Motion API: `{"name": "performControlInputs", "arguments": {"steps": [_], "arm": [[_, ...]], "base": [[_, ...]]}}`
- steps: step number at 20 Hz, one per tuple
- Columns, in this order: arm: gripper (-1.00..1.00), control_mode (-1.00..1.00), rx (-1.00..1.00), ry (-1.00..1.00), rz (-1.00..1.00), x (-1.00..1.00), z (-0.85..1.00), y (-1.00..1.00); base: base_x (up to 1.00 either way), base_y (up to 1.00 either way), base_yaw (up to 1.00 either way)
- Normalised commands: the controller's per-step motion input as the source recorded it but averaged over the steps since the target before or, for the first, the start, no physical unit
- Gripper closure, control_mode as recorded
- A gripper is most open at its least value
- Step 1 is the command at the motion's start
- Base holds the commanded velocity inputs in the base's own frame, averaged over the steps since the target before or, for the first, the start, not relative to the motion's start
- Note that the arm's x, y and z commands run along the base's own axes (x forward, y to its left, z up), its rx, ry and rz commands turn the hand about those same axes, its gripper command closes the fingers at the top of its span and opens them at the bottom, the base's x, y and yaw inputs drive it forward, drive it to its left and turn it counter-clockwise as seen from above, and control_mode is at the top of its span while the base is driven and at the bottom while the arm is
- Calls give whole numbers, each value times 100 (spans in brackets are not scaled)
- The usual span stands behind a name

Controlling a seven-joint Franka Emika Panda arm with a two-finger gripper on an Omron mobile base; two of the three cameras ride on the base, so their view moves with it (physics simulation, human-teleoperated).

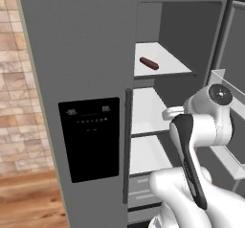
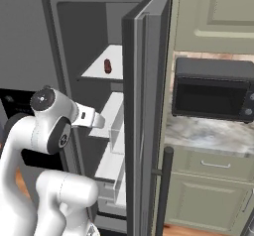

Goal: Retrieve the sausage and cheese from the fridge and place them on the cutting board on the counter.

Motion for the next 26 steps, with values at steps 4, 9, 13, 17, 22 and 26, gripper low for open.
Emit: {"name": "performControlInputs", "arguments": {"steps": [4,9,13,17,22,26], "arm": [[-100,-100,0,-21,0,26,40,0],[-100,-100,-1,-11,0,34,35,3],[-100,-100,-11,-1,2,47,17,5],[-100,-100,-11,0,3,38,33,4],[-100,-100,-9,11,0,27,44,2],[-100,-100,0,5,7,33,38,0]], "base": [[0,0,0],[0,0,0],[0,0,0],[0,0,0],[0,0,0],[0,0,0]]}}
